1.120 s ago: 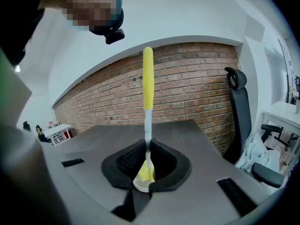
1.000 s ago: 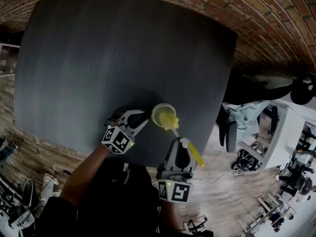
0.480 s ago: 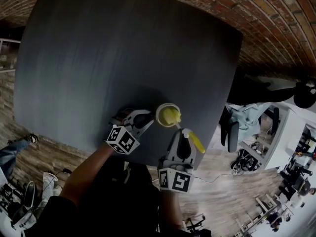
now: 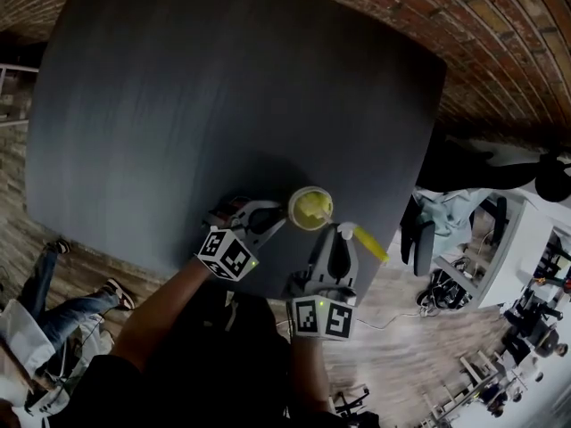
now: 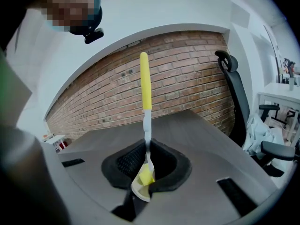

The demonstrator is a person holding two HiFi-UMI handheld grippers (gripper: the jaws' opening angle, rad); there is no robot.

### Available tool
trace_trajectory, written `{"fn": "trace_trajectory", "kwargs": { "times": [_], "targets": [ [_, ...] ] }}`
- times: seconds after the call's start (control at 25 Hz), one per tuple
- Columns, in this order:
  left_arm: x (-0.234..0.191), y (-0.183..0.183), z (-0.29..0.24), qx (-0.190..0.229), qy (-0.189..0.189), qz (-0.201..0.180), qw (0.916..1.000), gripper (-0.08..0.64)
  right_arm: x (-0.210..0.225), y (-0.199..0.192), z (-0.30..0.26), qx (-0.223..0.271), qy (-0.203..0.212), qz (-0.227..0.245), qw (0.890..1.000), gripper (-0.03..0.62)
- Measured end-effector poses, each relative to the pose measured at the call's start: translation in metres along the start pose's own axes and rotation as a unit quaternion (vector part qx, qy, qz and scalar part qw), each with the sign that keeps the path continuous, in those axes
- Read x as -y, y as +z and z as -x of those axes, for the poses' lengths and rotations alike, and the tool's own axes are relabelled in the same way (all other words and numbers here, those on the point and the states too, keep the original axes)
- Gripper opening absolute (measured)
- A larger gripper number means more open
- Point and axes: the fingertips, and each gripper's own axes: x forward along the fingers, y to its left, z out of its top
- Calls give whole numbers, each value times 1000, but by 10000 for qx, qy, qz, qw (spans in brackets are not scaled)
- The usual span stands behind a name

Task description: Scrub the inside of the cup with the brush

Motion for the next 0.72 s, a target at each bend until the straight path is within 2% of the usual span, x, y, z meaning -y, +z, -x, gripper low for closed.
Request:
{"fn": "trace_trajectory", "kwargs": {
  "times": [0.2, 0.48, 0.72],
  "targets": [
    [1, -1, 0, -16, -34, -38, 10000, 81, -7, -1, 0, -63, 212, -53, 9997, 51],
    [1, -1, 1, -4, -43, 39, 10000, 81, -22, -9, 12, -529, 711, 441, 9951, 51],
    [0, -2, 2, 9, -37, 87, 10000, 81, -23, -17, 24, -977, 811, 729, 9892, 49]
  ]
}}
